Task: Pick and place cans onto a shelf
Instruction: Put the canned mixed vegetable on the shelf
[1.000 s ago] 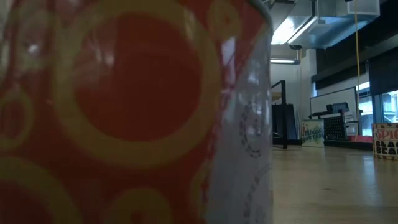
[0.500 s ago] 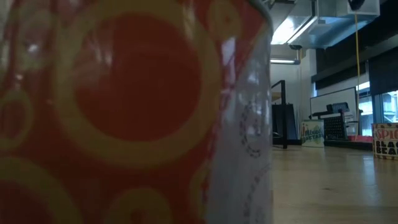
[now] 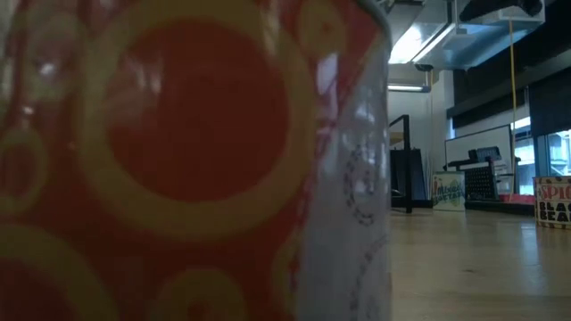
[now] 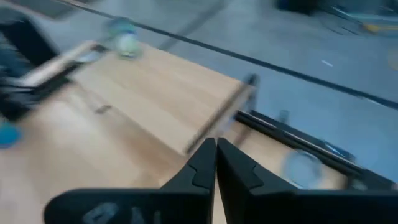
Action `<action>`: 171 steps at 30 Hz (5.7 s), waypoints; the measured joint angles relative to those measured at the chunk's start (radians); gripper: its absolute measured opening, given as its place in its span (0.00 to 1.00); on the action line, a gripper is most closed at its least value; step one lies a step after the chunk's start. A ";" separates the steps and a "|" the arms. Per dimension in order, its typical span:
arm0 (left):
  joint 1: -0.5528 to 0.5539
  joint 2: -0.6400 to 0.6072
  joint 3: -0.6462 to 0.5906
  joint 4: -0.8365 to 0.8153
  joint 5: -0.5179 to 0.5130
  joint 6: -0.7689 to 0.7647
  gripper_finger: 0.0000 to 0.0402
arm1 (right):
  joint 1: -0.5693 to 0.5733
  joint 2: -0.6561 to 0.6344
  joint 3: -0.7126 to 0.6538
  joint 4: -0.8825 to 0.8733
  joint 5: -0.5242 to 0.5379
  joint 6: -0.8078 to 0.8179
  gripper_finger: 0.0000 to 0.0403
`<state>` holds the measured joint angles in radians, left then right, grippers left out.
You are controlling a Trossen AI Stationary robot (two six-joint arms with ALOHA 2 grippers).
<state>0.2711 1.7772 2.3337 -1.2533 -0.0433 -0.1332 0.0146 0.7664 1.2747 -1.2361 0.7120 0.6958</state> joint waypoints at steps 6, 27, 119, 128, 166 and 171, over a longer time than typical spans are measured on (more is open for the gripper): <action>-0.051 -0.018 -0.001 -0.013 -0.023 -0.088 0.15 | -0.226 0.133 0.187 -0.302 -0.140 0.165 0.04; -0.083 -0.039 0.001 -0.039 -0.027 -0.096 0.15 | -0.883 0.518 0.167 -0.207 -0.592 -0.268 0.04; -0.084 -0.038 0.001 -0.099 -0.026 -0.102 0.15 | -1.117 0.917 0.136 -0.075 -0.706 -0.423 0.26; -0.084 -0.038 0.001 -0.090 -0.026 -0.102 0.15 | -1.117 0.918 0.026 0.033 -0.711 -0.469 0.26; -0.084 -0.038 0.001 -0.091 -0.026 -0.101 0.15 | -1.117 0.973 0.013 0.126 -0.692 -0.548 0.26; -0.084 -0.038 0.001 -0.092 -0.026 -0.101 0.15 | -1.117 1.010 0.019 0.116 -0.689 -0.543 0.26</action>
<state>0.1871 1.7390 2.3348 -1.3449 -0.0697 -0.2340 -1.1023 1.7760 1.2937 -1.1205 0.0234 0.1525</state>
